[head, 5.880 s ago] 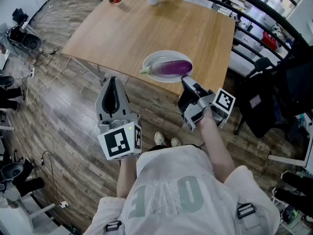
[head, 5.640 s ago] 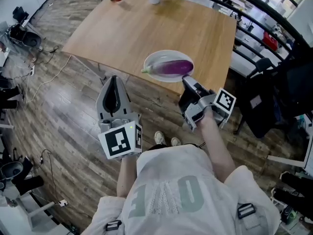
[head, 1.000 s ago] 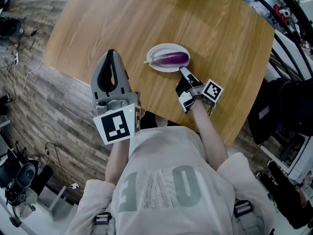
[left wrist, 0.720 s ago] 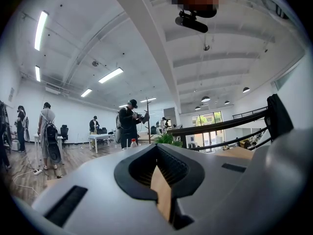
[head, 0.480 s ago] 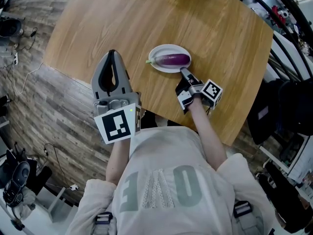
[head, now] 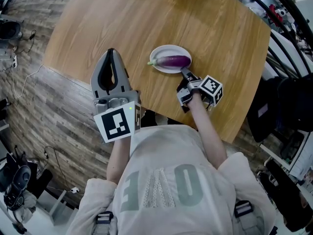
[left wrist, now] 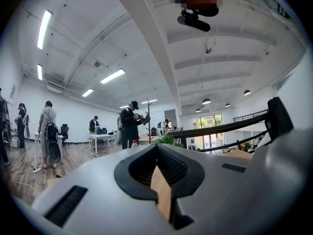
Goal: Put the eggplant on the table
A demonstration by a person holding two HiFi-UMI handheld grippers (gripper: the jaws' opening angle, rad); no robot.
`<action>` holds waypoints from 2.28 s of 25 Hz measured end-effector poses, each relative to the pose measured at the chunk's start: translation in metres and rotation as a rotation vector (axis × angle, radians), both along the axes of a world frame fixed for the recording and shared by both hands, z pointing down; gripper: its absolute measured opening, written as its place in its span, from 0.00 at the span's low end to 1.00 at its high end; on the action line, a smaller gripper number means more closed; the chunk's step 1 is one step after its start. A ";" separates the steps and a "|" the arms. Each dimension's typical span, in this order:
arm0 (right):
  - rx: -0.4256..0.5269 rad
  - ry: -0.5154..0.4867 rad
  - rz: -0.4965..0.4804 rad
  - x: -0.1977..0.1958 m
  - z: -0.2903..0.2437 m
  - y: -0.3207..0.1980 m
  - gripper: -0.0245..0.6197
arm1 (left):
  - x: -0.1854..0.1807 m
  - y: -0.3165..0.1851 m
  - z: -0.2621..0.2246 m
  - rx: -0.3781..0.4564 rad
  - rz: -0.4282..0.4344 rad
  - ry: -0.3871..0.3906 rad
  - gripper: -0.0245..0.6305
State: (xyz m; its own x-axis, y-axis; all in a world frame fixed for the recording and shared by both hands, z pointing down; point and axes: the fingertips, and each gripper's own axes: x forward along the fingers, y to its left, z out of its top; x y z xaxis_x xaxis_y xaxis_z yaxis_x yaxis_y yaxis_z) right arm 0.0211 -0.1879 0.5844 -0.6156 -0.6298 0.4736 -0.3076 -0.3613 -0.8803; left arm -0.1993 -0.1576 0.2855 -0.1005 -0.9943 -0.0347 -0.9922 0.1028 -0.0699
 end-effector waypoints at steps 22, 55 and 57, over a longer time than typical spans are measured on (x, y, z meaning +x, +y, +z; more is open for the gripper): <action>-0.217 0.032 0.059 0.005 -0.012 0.026 0.37 | -0.003 -0.003 -0.006 0.034 0.032 0.044 0.05; 1.140 1.045 -0.112 -0.007 -0.286 -0.001 0.08 | 0.023 -0.007 -0.019 0.064 0.099 0.056 0.05; 1.143 1.047 -0.118 -0.008 -0.286 0.000 0.08 | 0.023 -0.007 -0.019 0.063 0.099 0.056 0.05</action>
State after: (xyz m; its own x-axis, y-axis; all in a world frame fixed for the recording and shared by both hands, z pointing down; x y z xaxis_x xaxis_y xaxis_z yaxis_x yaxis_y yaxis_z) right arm 0.0129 -0.1879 0.2986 -0.3993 -0.9164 0.0271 -0.9164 0.3980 -0.0427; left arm -0.1764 -0.1644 0.2665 -0.0058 -0.9955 -0.0945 -0.9999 0.0068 -0.0104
